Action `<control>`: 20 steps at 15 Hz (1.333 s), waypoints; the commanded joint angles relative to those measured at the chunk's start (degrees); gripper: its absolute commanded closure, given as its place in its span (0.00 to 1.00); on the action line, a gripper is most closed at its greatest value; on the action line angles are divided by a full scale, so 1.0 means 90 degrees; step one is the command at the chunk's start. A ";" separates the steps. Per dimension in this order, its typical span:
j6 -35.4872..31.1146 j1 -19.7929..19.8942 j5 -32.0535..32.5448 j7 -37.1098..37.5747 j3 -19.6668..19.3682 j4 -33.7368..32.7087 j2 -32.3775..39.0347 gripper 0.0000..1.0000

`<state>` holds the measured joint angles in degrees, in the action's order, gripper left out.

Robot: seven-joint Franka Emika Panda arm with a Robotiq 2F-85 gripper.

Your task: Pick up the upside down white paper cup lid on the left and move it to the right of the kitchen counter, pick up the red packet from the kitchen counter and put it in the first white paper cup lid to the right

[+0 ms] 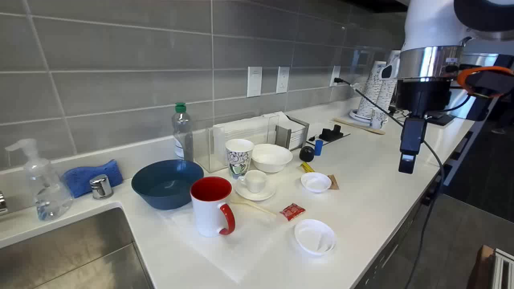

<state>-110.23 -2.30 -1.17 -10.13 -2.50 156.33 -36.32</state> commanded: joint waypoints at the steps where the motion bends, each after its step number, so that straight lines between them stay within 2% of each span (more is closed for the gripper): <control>1: 0.0009 0.0001 -0.0001 0.0002 0.0003 -0.0007 0.0001 0.00; 6: 0.0009 0.0001 -0.0001 0.0002 0.0003 -0.0007 0.0001 0.00; 8: -0.0022 -0.0264 0.0165 -0.0695 0.0007 -0.0318 0.0446 0.00; 13: -0.0330 -0.0765 0.0246 -0.1450 0.0329 -0.0811 0.1369 0.00; 17: -0.0880 -0.0867 0.0896 -0.1888 0.0601 -0.1155 0.2205 0.00; 19: -0.1408 -0.0802 0.1354 -0.2291 0.0572 -0.1203 0.2569 0.00; 20: -0.1748 -0.0845 0.1253 -0.2744 0.0441 -0.1167 0.2623 0.00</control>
<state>-120.27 -10.11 7.60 -27.45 2.66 147.69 -17.51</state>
